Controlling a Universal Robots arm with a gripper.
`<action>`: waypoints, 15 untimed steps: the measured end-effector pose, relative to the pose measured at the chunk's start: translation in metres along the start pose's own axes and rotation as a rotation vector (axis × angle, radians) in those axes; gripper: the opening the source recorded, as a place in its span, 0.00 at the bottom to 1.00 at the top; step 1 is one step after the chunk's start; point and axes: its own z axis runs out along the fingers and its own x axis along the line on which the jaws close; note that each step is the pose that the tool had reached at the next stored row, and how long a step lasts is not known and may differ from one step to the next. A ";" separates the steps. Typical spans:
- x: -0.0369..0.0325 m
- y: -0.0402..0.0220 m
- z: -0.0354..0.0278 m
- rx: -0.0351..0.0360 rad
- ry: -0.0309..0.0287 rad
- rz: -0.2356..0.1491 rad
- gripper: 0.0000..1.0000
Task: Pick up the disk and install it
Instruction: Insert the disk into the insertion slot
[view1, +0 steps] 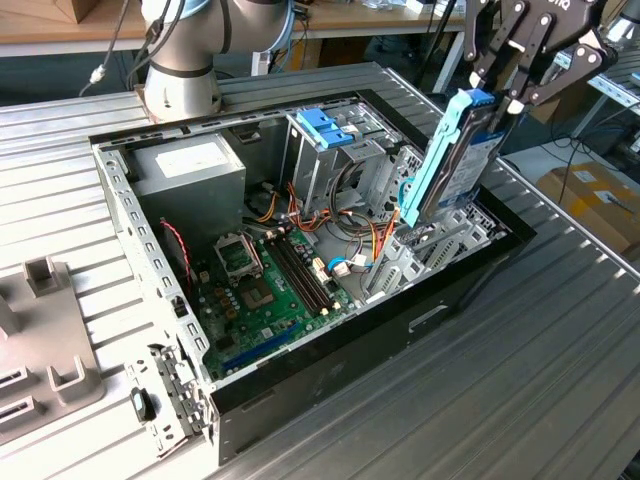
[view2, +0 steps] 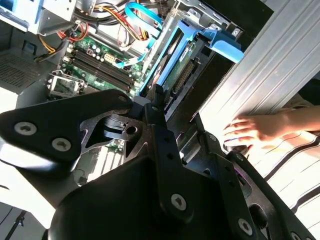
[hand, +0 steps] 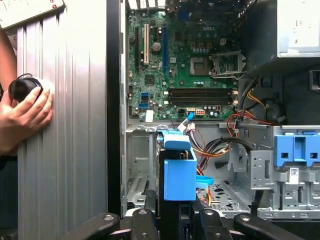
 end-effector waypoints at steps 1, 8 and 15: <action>0.0006 0.0000 0.0028 0.0000 0.0000 0.000 0.35; 0.0015 -0.0009 0.0134 0.0000 0.0001 0.000 0.35; 0.0016 -0.0018 0.0189 0.0000 0.0001 0.000 0.35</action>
